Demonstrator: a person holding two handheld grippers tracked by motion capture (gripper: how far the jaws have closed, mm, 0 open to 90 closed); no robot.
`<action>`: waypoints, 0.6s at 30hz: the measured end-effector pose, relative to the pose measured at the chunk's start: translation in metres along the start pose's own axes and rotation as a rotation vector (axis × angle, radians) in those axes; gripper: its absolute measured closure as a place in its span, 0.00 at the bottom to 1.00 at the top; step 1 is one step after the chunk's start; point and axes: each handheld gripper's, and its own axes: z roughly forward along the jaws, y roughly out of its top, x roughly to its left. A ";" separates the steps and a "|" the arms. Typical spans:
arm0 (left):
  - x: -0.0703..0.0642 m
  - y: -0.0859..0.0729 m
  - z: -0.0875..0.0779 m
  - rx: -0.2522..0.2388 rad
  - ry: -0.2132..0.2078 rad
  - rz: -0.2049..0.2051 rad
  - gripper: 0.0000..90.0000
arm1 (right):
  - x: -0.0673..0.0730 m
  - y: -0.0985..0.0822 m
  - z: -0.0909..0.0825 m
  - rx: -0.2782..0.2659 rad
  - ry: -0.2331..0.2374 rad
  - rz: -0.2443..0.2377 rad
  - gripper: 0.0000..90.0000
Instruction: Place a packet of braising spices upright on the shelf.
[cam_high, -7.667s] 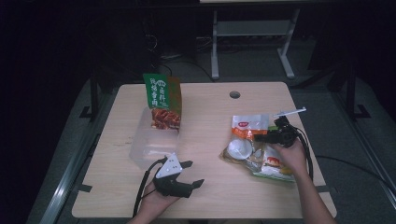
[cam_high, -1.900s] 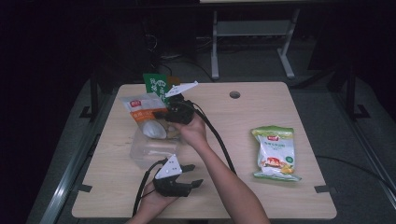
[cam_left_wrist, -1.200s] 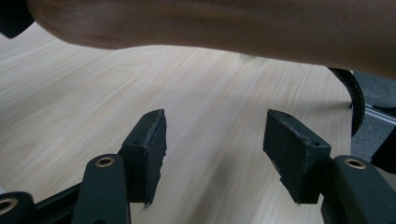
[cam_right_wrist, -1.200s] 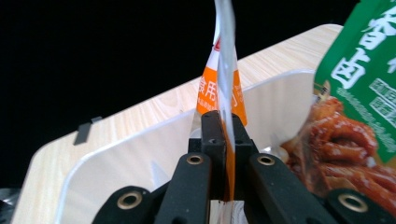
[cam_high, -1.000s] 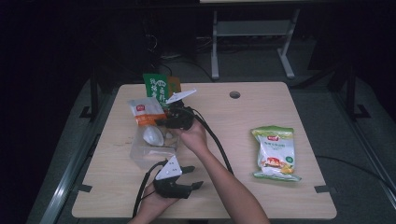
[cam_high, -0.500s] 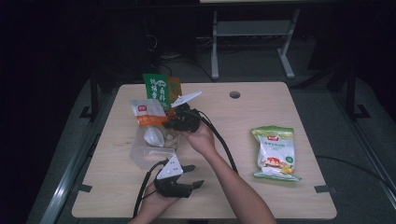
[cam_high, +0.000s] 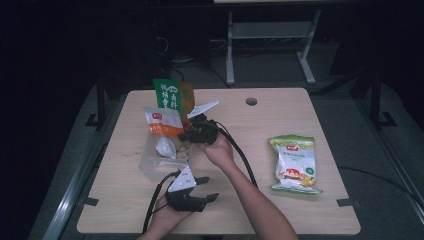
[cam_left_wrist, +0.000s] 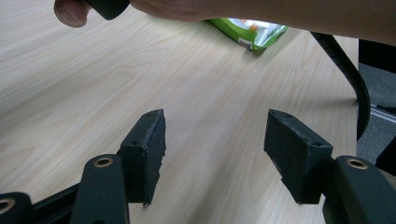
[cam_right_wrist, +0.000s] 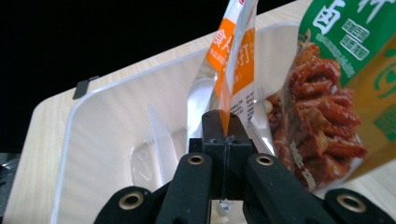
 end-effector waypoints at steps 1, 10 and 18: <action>0.000 0.000 0.001 -0.002 -0.001 -0.001 0.43 | 0.000 0.000 0.000 0.006 0.000 0.001 1.00; -0.002 0.000 0.002 0.003 -0.011 0.004 0.42 | -0.003 -0.006 0.007 0.104 0.031 0.027 0.84; -0.002 0.000 0.002 0.000 -0.012 0.003 0.42 | 0.001 -0.012 0.016 0.161 0.014 -0.025 0.99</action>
